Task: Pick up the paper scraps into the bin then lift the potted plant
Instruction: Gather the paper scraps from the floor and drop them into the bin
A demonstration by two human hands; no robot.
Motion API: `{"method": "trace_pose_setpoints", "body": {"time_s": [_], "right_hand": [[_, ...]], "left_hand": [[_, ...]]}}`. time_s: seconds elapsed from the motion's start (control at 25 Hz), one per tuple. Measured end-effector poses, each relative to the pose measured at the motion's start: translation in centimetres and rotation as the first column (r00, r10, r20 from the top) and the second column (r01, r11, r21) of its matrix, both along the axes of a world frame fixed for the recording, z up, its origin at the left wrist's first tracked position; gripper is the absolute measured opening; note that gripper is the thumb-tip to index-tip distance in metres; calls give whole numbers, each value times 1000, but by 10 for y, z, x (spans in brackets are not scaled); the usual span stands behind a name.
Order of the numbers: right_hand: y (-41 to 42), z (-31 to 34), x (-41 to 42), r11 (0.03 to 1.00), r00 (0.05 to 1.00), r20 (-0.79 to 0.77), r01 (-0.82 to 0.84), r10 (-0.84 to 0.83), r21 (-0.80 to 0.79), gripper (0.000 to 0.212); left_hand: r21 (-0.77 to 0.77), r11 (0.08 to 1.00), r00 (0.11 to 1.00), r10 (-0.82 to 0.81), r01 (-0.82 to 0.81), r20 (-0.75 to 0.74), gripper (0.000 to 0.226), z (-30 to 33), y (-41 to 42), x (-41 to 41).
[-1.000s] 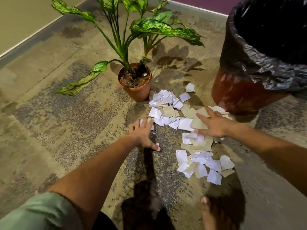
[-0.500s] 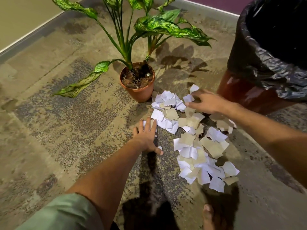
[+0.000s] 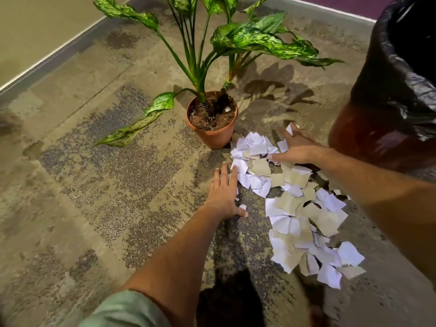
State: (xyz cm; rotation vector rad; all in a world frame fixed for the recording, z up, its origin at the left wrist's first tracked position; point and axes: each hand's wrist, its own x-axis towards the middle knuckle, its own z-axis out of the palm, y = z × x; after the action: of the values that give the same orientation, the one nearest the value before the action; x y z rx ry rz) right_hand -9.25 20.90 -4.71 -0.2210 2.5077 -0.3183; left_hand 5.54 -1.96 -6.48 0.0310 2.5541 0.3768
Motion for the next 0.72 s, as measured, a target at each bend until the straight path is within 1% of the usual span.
{"method": "trace_pose_setpoints", "body": {"time_s": [0.08, 0.16, 0.28, 0.36, 0.44, 0.48, 0.6, 0.64, 0.72], "right_hand": [[-13, -2, -5, 1000, 1000, 2, -27, 27, -12, 113], [-26, -3, -5, 996, 997, -20, -80, 79, -35, 118], [-50, -4, 2, 960, 966, -44, -259, 255, -107, 115], [-68, -2, 9, 905, 910, -80, -413, 406, -104, 110], [-79, -1, 19, 842, 837, -127, -539, 532, -26, 104], [-81, 0, 26, 822, 814, -139, -570, 564, -1, 101], [-68, 3, 53, 768, 754, -177, -640, 633, 21, 82], [-61, 4, 63, 752, 736, -185, -658, 652, 33, 77], [-43, 8, 79, 750, 733, -188, -660, 653, 33, 72]], "left_hand": [[30, 999, 999, 27, -26, -36, 143, 2, 0, -1], [71, 995, 997, 68, -65, -42, 143, 5, -1, -3], [96, 990, 993, 111, -108, -34, 143, 10, -1, -4], [71, 991, 993, 115, -112, -40, 141, 14, 2, -6], [76, 988, 990, 136, -132, -47, 140, 17, 5, -9], [89, 986, 988, 146, -142, -48, 140, 19, 6, -9], [149, 984, 992, 110, -100, -58, 130, 23, 8, -8], [172, 983, 995, 81, -69, -66, 124, 23, 10, -6], [187, 982, 997, -10, 26, -82, 111, 23, 21, -2]]}}
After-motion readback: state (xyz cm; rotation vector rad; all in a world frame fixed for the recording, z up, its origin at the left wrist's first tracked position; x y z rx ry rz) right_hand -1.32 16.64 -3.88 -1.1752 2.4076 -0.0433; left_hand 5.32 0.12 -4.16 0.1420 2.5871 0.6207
